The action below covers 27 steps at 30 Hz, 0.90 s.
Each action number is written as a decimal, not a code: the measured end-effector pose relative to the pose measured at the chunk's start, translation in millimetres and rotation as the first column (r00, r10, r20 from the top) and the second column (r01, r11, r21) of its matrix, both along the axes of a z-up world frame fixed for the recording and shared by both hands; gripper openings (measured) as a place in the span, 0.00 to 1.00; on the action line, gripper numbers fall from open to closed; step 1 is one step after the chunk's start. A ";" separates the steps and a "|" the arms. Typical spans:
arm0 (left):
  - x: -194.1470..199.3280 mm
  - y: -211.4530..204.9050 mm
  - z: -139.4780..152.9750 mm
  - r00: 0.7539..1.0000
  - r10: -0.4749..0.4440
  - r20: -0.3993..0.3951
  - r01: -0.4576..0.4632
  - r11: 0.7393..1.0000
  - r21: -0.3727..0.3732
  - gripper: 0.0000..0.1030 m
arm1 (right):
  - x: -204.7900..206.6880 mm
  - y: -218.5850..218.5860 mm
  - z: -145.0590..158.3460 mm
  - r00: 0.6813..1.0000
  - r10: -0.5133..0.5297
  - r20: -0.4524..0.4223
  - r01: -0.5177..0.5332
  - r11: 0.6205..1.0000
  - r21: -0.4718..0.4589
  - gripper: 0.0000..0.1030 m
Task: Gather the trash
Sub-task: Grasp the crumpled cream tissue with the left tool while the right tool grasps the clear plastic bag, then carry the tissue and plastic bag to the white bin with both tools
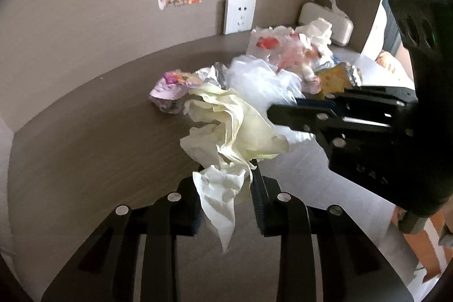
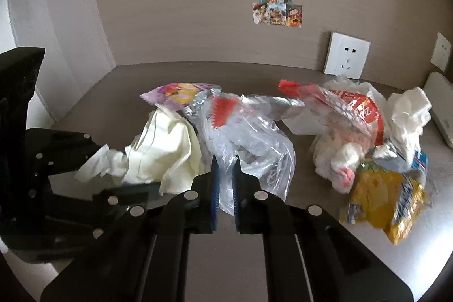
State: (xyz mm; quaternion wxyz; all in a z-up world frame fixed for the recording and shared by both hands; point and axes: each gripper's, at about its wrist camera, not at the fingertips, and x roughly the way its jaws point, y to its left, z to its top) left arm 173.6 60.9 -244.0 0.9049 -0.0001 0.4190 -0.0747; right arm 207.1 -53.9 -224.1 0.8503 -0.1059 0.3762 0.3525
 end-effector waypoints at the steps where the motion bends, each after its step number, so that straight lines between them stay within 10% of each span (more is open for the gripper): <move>1: -3.3 -0.9 3.4 1.000 0.000 0.004 0.000 1.000 0.000 0.26 | -5.4 -3.2 4.1 1.000 -0.004 0.007 0.004 1.000 0.006 0.09; 27: -96.2 -96.2 112.7 0.972 -0.149 0.180 0.133 0.986 0.099 0.25 | -119.4 -135.7 115.8 0.967 -0.201 0.155 0.184 0.976 0.116 0.09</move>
